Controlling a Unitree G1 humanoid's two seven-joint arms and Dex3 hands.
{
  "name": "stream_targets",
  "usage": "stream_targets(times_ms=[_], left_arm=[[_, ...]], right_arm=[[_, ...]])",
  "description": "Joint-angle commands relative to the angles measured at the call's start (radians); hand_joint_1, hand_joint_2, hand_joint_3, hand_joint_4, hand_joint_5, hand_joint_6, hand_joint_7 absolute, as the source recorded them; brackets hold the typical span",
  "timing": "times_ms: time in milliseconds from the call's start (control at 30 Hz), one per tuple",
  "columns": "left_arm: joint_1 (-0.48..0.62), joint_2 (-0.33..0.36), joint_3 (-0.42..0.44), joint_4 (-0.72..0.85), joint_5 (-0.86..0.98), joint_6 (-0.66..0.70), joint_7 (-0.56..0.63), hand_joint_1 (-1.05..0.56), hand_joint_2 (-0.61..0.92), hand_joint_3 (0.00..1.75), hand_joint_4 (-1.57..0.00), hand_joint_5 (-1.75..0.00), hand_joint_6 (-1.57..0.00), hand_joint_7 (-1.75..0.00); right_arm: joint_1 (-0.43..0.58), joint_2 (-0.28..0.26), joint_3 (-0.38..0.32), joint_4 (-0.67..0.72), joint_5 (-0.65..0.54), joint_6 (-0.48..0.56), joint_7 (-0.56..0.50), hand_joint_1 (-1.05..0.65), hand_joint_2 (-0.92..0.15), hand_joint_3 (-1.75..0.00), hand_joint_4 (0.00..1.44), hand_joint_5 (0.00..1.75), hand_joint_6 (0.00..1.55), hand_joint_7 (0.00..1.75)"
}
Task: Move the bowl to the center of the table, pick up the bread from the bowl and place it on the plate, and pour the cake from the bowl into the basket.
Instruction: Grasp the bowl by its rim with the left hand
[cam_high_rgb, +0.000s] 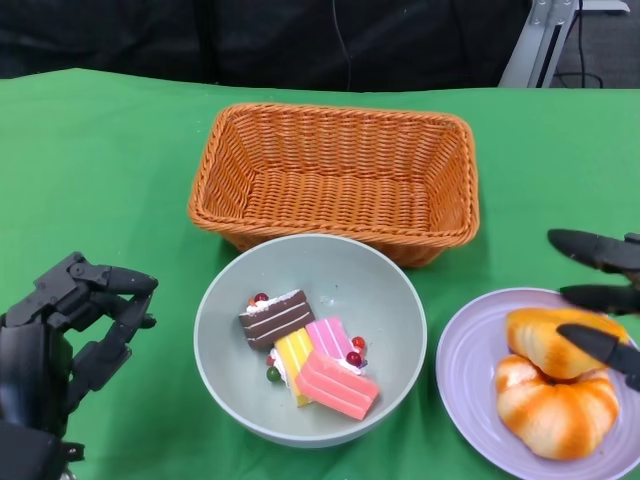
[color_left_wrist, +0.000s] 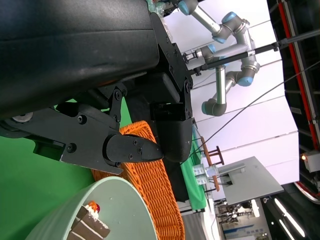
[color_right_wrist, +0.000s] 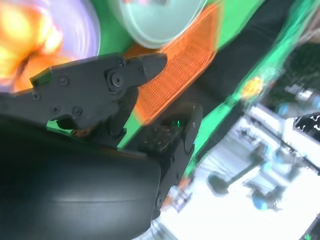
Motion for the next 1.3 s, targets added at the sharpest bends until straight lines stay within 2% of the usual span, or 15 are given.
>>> stream_targets(times_ms=[33, 67, 133, 167, 233, 433, 567, 600, 667, 700, 767, 900, 1000, 1167, 1300], left_arm=[[-0.008, 0.024, 0.007, 0.021, -0.017, -0.016, -0.016, -0.19, 0.92, 0.28, -0.79, -1.38, -0.84, -1.0], [-0.008, 0.025, 0.007, 0.021, -0.019, -0.015, -0.019, -0.19, 0.92, 0.28, -0.79, -1.38, -0.84, -1.0], [-0.008, 0.028, 0.008, 0.023, -0.021, -0.014, -0.025, -0.19, 0.92, 0.27, -0.79, -1.38, -0.85, -0.99], [-0.007, 0.029, 0.009, 0.024, -0.021, -0.014, -0.026, -0.18, 0.92, 0.27, -0.79, -1.39, -0.85, -0.99], [-0.004, 0.035, 0.007, 0.021, -0.018, -0.018, -0.032, -0.18, 0.92, 0.27, -0.79, -1.39, -0.85, -0.99], [0.003, 0.071, -0.006, 0.014, -0.019, -0.053, -0.083, -0.16, 0.92, 0.31, -0.76, -1.37, -0.83, -0.98], [0.004, 0.088, -0.009, 0.009, -0.016, -0.07, -0.105, -0.21, 0.92, 0.28, -0.74, -1.34, -0.82, -0.95], [0.01, 0.121, -0.024, -0.031, -0.023, -0.094, -0.145, -0.22, 0.91, 0.24, -0.72, -1.21, -0.8, -0.83], [0.025, 0.191, -0.039, -0.103, 0.019, -0.146, -0.196, -0.29, 0.92, 0.11, -0.7, -0.78, -0.84, -0.35], [0.032, 0.216, -0.04, -0.126, 0.045, -0.164, -0.207, -0.37, 0.92, 0.09, -0.69, -0.6, -0.84, -0.18], [0.045, 0.268, -0.037, -0.162, 0.109, -0.208, -0.219, -0.45, 0.92, 0.08, -0.7, -0.38, -0.83, -0.06], [0.084, 0.32, -0.045, -0.233, 0.143, -0.235, -0.225, -0.52, 0.92, 0.04, -0.73, -0.17, -0.8, -0.01], [0.11, 0.356, -0.042, -0.271, 0.184, -0.329, -0.225, -0.53, 0.91, 0.01, -0.71, -0.06, -0.73, 0.0], [0.11, 0.365, -0.045, -0.266, 0.2, -0.354, -0.209, -0.53, 0.9, 0.0, -0.71, -0.03, -0.72, 0.0], [0.091, 0.339, 0.017, -0.271, 0.347, -0.518, -0.18, -0.59, 0.91, 0.0, -0.7, -0.02, -0.67, 0.0]], right_arm=[[0.001, -0.004, -0.012, 0.024, 0.2, -0.035, 0.087, -0.24, -0.79, -0.34, 0.61, 0.89, 0.73, 0.19], [-0.002, -0.009, -0.009, 0.044, 0.257, -0.048, 0.12, -0.24, -0.75, -0.42, 0.52, 1.08, 0.69, 0.26], [-0.002, -0.016, 0.005, 0.078, 0.349, -0.055, 0.177, -0.25, -0.77, -0.37, 0.5, 1.18, 0.61, 0.45], [-0.002, -0.02, 0.008, 0.088, 0.374, -0.058, 0.194, -0.25, -0.81, -0.29, 0.5, 1.2, 0.56, 0.59], [0.009, -0.018, 0.021, 0.106, 0.4, -0.07, 0.214, -0.25, -0.84, -0.23, 0.5, 1.21, 0.52, 0.68], [0.048, 0.008, 0.079, 0.143, 0.432, -0.125, 0.233, -0.16, -0.83, -0.21, 0.54, 1.27, 0.63, 0.83], [0.053, 0.016, 0.097, 0.167, 0.429, -0.168, 0.232, -0.16, -0.69, -0.53, 0.55, 1.31, 0.61, 1.02], [0.054, 0.034, 0.107, 0.176, 0.421, -0.171, 0.212, -0.13, -0.59, -0.71, 0.6, 1.33, 0.64, 1.1], [0.055, 0.058, 0.122, 0.186, 0.421, -0.168, 0.183, -0.11, -0.37, -1.13, 0.7, 1.44, 0.65, 1.28], [0.056, 0.063, 0.126, 0.188, 0.425, -0.164, 0.174, -0.1, -0.32, -1.24, 0.71, 1.48, 0.65, 1.34], [0.056, 0.063, 0.131, 0.19, 0.433, -0.16, 0.172, -0.09, -0.3, -1.31, 0.71, 1.52, 0.63, 1.38], [0.057, 0.056, 0.136, 0.192, 0.44, -0.158, 0.171, -0.09, -0.3, -1.33, 0.7, 1.54, 0.62, 1.4], [0.059, 0.046, 0.139, 0.19, 0.436, -0.157, 0.17, -0.11, -0.33, -1.26, 0.69, 1.55, 0.61, 1.41], [0.059, 0.042, 0.141, 0.19, 0.436, -0.158, 0.166, -0.12, -0.35, -1.23, 0.69, 1.55, 0.6, 1.41], [0.058, 0.051, 0.148, 0.181, 0.468, -0.136, 0.157, -0.11, -0.39, -1.16, 0.68, 1.56, 0.6, 1.41]])
